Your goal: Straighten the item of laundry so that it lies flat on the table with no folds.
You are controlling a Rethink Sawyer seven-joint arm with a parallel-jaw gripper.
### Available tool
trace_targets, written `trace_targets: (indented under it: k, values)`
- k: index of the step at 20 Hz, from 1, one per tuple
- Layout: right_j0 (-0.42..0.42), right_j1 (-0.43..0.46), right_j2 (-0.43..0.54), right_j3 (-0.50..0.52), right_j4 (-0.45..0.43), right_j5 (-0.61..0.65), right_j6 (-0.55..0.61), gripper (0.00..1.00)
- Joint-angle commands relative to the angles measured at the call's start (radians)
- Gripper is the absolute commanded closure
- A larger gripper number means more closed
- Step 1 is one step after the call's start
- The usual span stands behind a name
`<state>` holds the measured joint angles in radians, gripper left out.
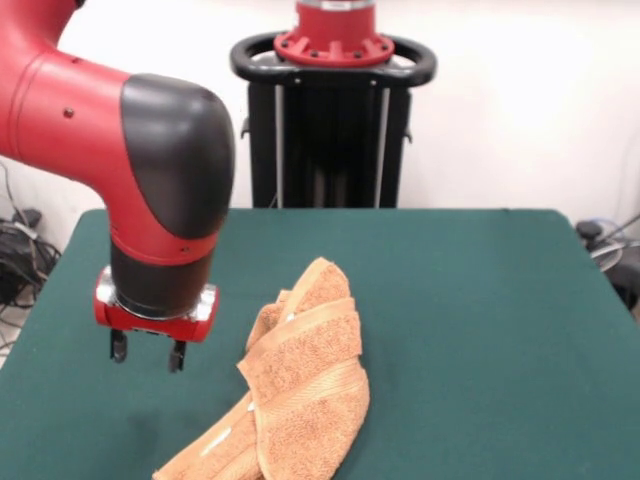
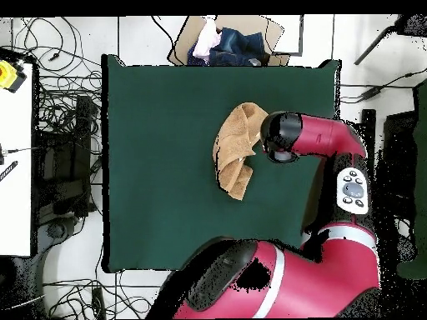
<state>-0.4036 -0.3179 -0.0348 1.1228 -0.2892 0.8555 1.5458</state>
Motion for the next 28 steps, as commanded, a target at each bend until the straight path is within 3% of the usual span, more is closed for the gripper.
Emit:
trace_targets:
  k: [1, 9, 17, 28]
  values:
    - [-0.030, -0.035, 0.122, 0.132, 0.077, -0.020, 0.056, 0.00]
    - [-0.046, -0.036, 0.144, 0.148, 0.110, -0.046, 0.051, 0.00]
    - [-0.110, -0.065, 0.240, 0.228, 0.178, -0.111, 0.012, 0.00]
    - [-0.075, -0.076, 0.245, 0.245, 0.191, -0.129, 0.072, 0.00]
